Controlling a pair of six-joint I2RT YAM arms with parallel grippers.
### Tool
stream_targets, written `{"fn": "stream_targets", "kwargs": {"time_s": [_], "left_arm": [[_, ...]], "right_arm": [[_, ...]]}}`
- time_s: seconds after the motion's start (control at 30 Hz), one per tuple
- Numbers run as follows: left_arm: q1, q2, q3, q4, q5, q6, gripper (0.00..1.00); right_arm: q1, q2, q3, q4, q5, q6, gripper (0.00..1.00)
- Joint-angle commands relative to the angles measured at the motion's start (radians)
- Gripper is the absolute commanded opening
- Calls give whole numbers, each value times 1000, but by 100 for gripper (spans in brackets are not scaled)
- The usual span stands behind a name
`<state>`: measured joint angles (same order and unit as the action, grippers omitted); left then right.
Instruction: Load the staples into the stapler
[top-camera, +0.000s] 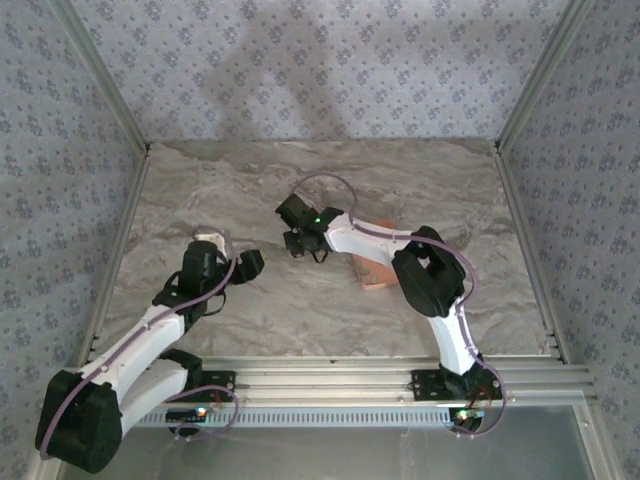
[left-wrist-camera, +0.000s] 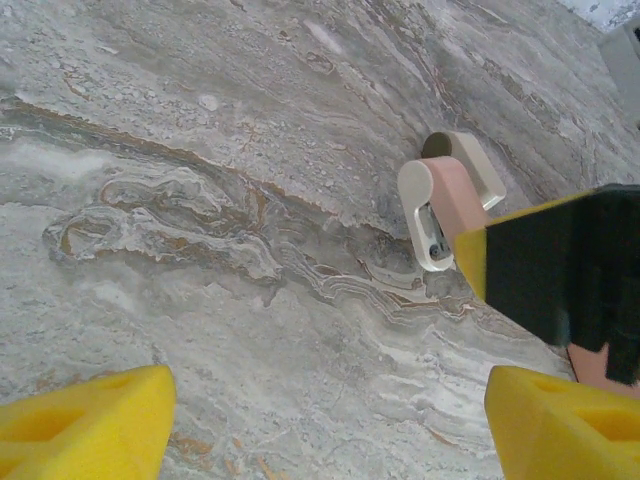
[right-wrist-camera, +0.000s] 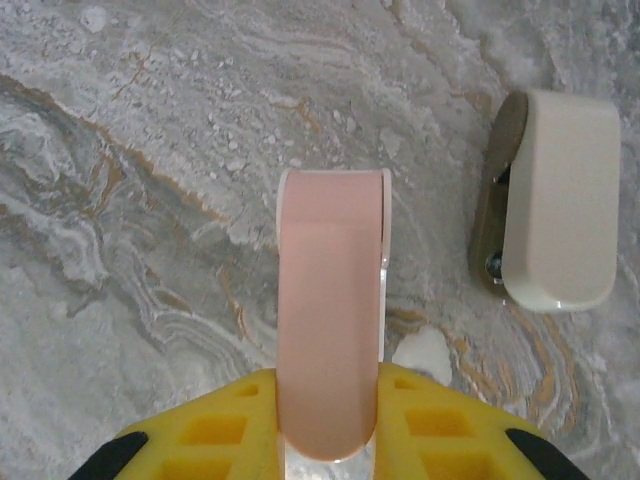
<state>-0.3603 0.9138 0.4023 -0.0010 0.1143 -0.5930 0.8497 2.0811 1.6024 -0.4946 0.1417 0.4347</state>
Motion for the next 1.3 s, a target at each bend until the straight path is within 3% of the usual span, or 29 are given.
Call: {"fn": "stream_targets", "kwargs": {"time_s": [0.0,0.43,0.6,0.83,1.03,1.27], "left_arm": [[10,-21,-17,-20,-10,4,81],[18,-14,-17,-22,-14,9,83],[21,-14,-16,-19,-15,11,83],[23,-11,1,-21,-12,18,85],[23,-10,-5,-12,-7,16,85],[24,-9,-6,-2,1,15,85]], "right_arm": [[-18,33,62,-22,-13,-52,23],[-48,102,132,-24,-58,-43,26],[-46,86,130,-25,-55,-35,37],[-53,-59,51,-43,10,-52,48],[-119,-214,-110,-101,63,-6,58],[-201,-280,-256,-79,21,48,65]]}}
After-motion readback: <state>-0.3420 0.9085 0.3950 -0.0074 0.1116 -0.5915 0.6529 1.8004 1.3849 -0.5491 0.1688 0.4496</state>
